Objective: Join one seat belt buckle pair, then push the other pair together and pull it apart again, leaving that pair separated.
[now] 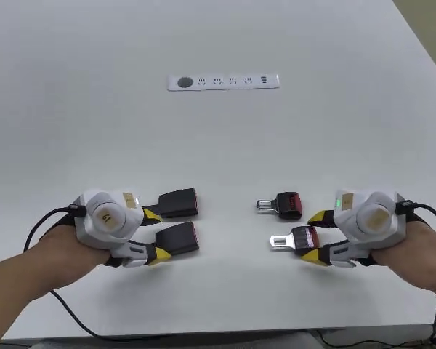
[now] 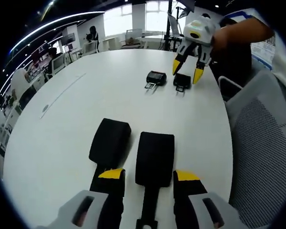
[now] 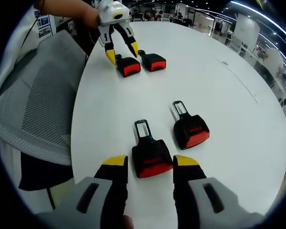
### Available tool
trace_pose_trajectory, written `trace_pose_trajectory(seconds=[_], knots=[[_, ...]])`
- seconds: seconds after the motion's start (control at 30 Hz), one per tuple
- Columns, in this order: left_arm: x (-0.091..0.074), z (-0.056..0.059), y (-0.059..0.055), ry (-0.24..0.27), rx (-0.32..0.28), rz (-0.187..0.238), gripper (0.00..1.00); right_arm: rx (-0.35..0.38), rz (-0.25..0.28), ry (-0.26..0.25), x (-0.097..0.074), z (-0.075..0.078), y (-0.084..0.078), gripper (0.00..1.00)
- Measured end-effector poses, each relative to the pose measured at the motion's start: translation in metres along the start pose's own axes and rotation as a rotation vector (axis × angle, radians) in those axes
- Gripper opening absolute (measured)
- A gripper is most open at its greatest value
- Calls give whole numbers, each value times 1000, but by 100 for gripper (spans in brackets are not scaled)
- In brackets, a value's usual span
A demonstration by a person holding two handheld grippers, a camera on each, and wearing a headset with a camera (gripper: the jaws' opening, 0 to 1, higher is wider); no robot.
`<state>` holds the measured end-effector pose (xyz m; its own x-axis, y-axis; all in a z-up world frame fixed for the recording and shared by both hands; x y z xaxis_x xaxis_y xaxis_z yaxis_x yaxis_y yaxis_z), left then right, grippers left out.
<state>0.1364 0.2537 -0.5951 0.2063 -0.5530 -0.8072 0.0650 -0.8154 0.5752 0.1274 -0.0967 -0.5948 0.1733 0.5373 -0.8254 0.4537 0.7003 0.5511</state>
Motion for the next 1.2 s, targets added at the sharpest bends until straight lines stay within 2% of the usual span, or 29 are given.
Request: trace_pose_trajectory(seconds=[0.3, 0.43, 0.7, 0.87, 0.9, 1.2], knots=[[10, -1, 4, -58, 46, -15, 40, -29, -32, 20, 6, 8, -2, 33], [15, 3, 8, -94, 82, -29, 36, -41, -42, 30, 9, 9, -2, 34], [17, 4, 16, -121, 137, -43, 34, -49, -58, 44, 10, 10, -2, 33], [17, 2, 15, -137, 160, -54, 34, -59, -65, 50, 10, 9, -2, 33], [17, 2, 16, -142, 183, -56, 34, -61, -67, 52, 10, 8, -2, 33], [20, 0, 19, -186, 254, -88, 34, -72, -80, 73, 13, 10, -1, 32]])
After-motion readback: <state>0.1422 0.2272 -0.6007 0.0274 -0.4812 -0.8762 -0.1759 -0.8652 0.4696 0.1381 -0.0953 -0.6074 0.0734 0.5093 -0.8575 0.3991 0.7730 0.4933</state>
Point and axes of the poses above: the centre of the closed fingertips' face, and the gripper's own axes: x roughly forward along the fingers, z roughly to its right, y roughly out of its top, the point moved 10 cm from there along -x, roughly backward along the fingers, and after that the axes turned 14 degrees about x, right-handed, at the moved point
